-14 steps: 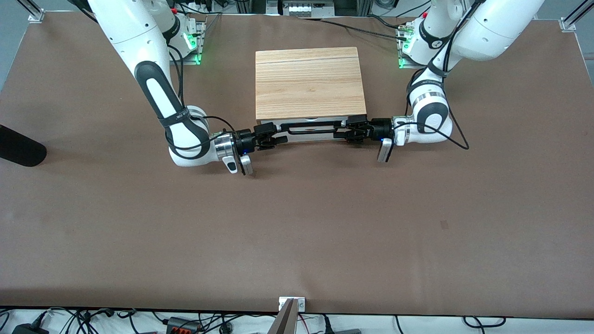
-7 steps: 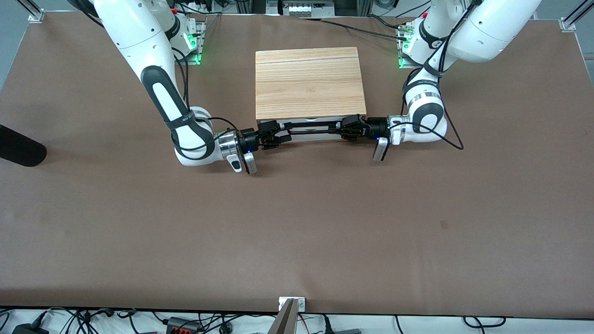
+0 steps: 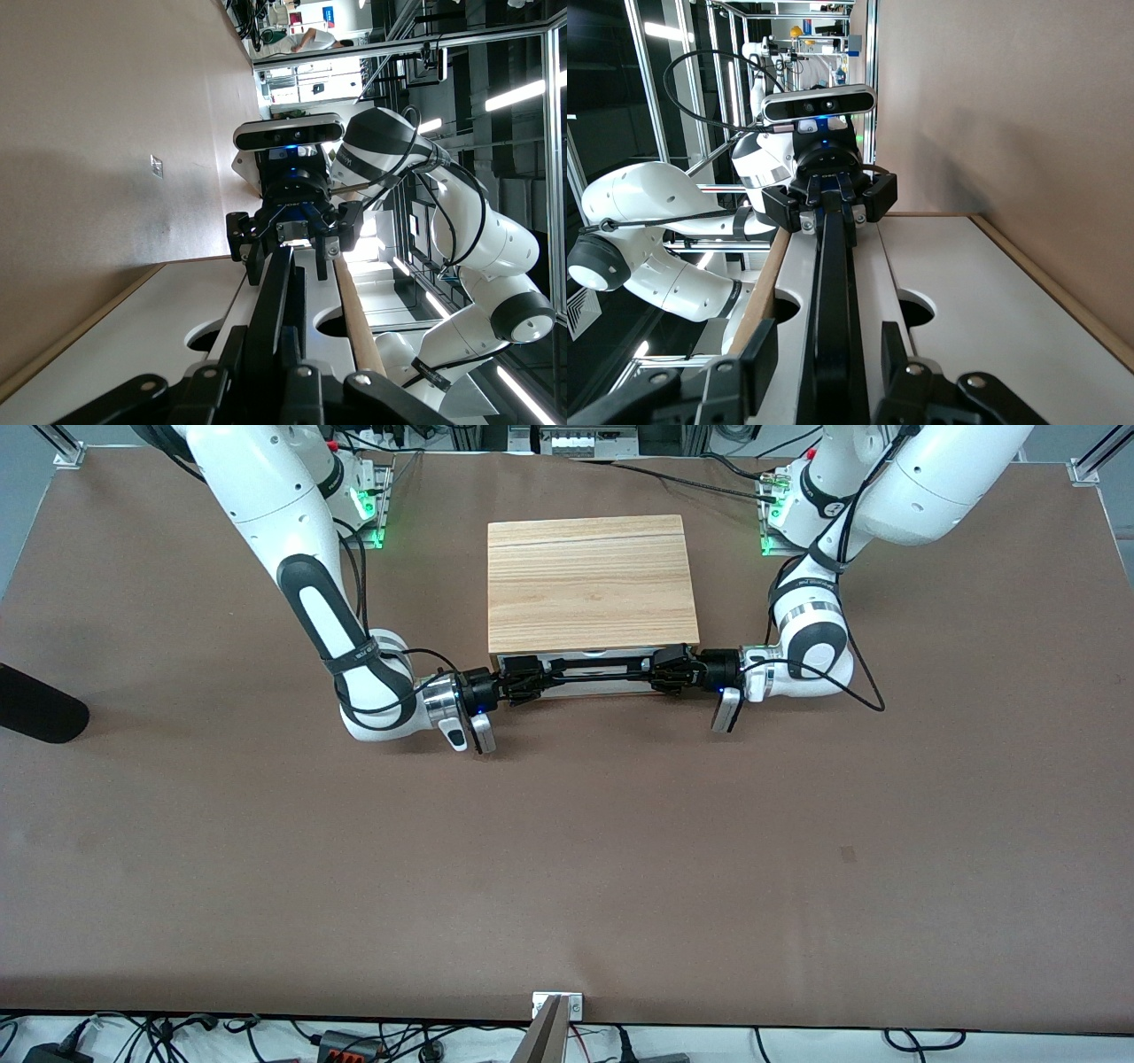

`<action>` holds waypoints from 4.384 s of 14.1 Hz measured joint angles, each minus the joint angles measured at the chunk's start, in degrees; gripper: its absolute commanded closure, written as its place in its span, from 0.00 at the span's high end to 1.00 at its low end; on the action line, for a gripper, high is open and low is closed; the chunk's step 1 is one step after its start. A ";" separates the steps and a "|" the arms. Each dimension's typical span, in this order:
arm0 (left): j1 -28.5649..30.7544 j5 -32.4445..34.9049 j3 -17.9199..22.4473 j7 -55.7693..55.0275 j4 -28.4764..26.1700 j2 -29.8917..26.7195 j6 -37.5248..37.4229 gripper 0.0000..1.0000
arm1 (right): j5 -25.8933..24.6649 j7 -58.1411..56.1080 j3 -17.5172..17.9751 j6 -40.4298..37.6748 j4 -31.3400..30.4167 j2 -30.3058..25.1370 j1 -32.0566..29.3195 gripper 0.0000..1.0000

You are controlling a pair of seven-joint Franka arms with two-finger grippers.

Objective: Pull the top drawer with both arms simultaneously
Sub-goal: 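Pull the handle outward with both grippers, sliding the drawer open, then open both grippers and draw them back away from the handle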

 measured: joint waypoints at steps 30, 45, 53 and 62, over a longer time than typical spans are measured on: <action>0.89 0.11 1.18 -2.31 14.48 9.52 -0.19 0.01 | 2.60 2.90 -1.54 -1.43 17.10 10.81 -1.30 0.00; 0.26 0.12 1.30 0.06 19.25 13.68 1.51 1.00 | 2.97 4.95 -1.85 0.71 22.30 14.36 -0.88 1.00; 1.72 9.20 1.83 -2.53 22.81 12.69 1.63 1.00 | -0.01 18.54 -3.73 0.78 32.46 13.38 -3.28 1.00; 6.64 57.73 2.16 -37.48 38.86 3.78 -4.37 1.00 | -28.28 50.50 -13.42 -4.61 40.67 4.26 -4.19 1.00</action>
